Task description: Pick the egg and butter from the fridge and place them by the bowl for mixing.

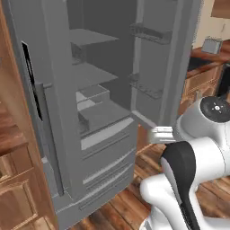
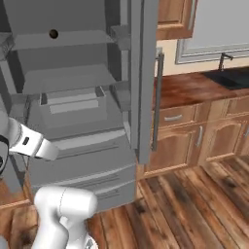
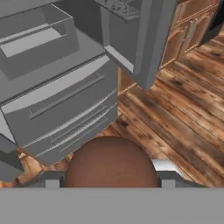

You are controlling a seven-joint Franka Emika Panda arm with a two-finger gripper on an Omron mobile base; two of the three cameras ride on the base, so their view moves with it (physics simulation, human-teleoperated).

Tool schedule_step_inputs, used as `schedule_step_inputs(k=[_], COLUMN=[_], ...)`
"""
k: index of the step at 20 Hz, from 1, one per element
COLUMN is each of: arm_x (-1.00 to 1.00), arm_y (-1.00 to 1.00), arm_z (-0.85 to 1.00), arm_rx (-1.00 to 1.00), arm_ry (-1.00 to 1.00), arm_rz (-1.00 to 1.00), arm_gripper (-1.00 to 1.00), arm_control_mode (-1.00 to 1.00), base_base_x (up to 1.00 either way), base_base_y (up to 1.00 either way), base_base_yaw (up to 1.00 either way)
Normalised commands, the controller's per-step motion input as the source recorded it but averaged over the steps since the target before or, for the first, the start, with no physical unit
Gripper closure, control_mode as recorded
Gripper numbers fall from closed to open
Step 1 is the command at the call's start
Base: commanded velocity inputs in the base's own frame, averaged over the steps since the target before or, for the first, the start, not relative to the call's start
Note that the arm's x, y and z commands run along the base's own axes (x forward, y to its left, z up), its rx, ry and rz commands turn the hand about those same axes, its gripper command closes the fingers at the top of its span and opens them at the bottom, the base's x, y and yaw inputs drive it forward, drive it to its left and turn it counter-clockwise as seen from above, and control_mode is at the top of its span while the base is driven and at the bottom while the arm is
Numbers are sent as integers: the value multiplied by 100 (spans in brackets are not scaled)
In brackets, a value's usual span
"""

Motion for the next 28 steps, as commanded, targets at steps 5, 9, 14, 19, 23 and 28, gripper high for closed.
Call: schedule_step_inputs(k=[5,9,14,19,23,28], arm_x=[0,0,0,0,0,0], arm_y=[0,0,0,0,0,0], arm_z=[0,0,0,0,0,0], arm_rx=[0,0,0,0,0,0], arm_ry=[0,0,0,0,0,0], arm_rz=[0,0,0,0,0,0], arm_gripper=[100,100,100,100,100,100], arm_control_mode=[100,100,100,100,100,100], base_base_x=[-63,-33,-2,13,100,100], base_base_y=[12,-18,-96,-100,-98,-63], base_base_yaw=[-89,-91,-76,-70,-33,-25])
